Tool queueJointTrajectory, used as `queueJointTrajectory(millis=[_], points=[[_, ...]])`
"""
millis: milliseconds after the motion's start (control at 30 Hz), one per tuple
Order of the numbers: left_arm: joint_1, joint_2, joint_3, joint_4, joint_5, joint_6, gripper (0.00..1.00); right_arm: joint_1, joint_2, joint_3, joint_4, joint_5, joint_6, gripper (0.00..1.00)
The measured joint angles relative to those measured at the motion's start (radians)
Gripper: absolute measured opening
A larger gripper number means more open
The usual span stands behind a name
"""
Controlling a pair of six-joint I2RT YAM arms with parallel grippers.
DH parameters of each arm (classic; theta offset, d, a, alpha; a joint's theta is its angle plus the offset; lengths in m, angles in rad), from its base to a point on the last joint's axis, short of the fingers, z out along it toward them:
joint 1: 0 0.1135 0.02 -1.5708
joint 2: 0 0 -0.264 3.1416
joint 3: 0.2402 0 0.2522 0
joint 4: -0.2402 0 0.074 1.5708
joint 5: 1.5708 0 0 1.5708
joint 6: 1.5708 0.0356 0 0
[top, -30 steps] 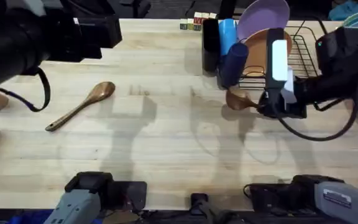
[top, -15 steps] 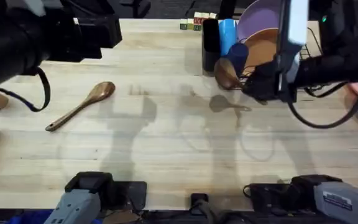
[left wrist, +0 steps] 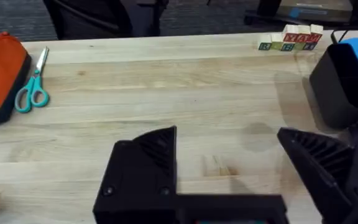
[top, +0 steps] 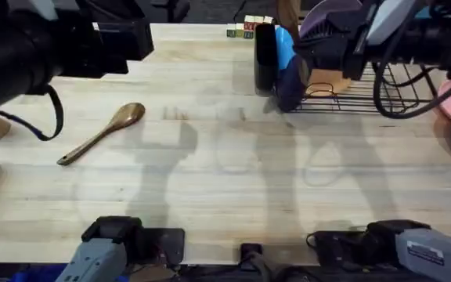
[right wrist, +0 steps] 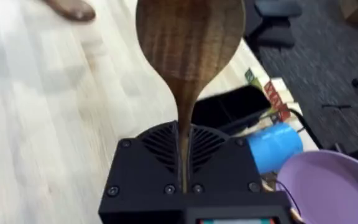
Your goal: Pick up the spoon on the table one by one and put them onto the rack
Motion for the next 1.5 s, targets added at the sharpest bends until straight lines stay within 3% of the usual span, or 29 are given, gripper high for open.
queueJointTrajectory(millis=[367,433,900,1500], points=[[0.0,0.0,0.0,0.0,0.0,0.0,0.992,0.072,0.0,0.0,0.174,-0.043,0.143,0.034],[0.0,0.0,0.0,0.0,0.0,0.0,0.993,0.085,0.014,0.0,0.291,-0.042,0.162,0.034],[0.0,0.0,0.0,0.0,0.0,0.0,0.992,0.085,0.203,0.001,0.537,-0.041,0.169,0.034],[0.0,0.0,0.0,0.0,0.0,0.0,0.993,0.085,0.353,0.001,0.564,-0.001,0.177,0.034]])
